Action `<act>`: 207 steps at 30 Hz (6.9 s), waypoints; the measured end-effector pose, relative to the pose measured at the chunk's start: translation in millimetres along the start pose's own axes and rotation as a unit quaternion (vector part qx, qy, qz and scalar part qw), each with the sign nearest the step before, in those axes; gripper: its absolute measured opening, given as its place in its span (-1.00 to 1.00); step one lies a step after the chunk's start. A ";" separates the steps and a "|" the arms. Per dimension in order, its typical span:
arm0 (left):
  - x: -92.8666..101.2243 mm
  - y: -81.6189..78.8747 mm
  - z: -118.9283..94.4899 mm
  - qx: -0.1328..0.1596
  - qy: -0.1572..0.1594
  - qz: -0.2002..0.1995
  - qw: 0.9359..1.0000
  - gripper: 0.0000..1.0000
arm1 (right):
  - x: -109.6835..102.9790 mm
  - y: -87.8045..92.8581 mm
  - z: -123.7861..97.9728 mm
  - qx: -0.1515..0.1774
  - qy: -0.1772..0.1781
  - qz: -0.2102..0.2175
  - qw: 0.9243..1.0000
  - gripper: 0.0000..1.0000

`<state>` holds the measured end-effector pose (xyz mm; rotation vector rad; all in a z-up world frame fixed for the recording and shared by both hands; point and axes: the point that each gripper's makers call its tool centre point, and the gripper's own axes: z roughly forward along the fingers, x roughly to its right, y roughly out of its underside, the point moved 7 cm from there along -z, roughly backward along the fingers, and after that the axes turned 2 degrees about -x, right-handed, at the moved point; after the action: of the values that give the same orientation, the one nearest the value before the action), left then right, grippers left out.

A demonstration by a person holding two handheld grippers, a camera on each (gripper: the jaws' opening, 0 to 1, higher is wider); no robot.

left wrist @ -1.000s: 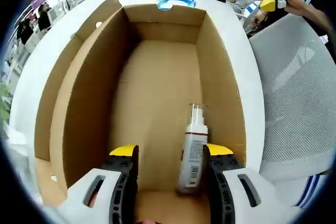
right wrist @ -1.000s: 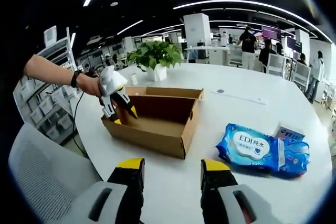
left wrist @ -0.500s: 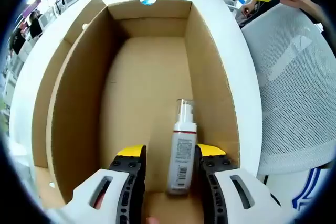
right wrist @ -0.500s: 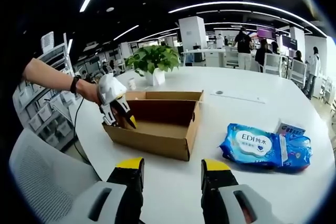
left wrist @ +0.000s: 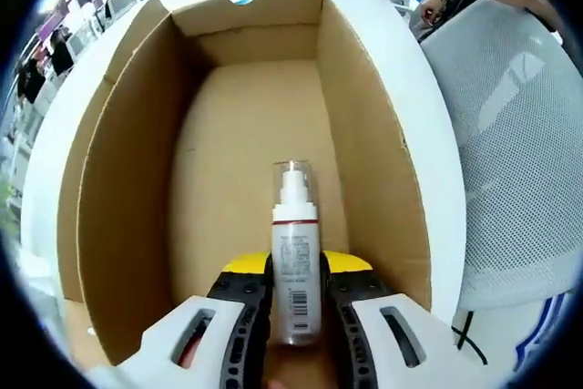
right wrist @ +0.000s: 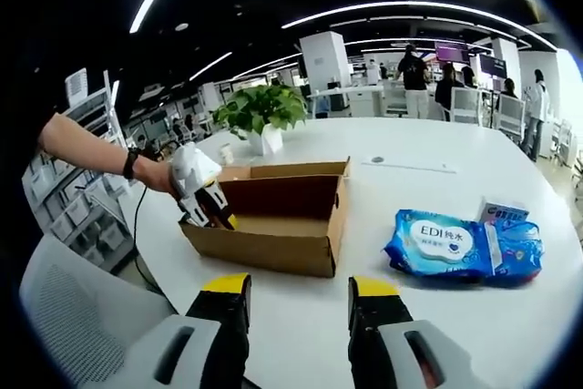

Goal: Operate the shoe box by opening the lid, removing the specified soft item, and placing it in the target area until the item is outside and the box remains undamaged.

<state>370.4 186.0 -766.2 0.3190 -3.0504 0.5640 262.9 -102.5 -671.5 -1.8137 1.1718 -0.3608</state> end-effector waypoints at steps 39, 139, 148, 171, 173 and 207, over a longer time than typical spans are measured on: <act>94.2 -123.7 -91.1 0.218 0.075 0.138 0.963 -0.61 | -49.2 -44.0 15.6 0.011 -0.179 -0.117 0.977 -0.32; 83.2 -54.8 -94.9 0.348 -0.108 -0.304 0.880 0.04 | 100.4 -42.2 -32.3 -0.069 -0.126 -0.042 0.989 -0.66; 85.8 -56.8 -96.4 0.354 -0.122 -0.325 0.869 0.03 | 125.7 -53.0 -17.4 -0.092 -0.109 -0.043 0.989 -0.66; 88.9 -75.9 -90.2 0.366 -0.125 -0.359 0.849 0.02 | 197.5 -104.6 20.0 -0.168 -0.072 -0.140 0.973 -0.66; 87.6 -77.5 -89.4 0.366 -0.128 -0.360 0.849 0.02 | 201.8 -106.5 23.4 -0.169 -0.070 -0.141 0.973 -0.66; 85.6 -63.1 -80.0 0.352 -0.133 -0.374 0.848 0.03 | 257.6 -117.2 108.7 -0.362 -0.078 -0.492 0.788 -0.65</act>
<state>298.3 140.1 -664.2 1.6022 -2.4273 1.5975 530.1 -244.4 -691.2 -3.0026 0.0905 -0.3375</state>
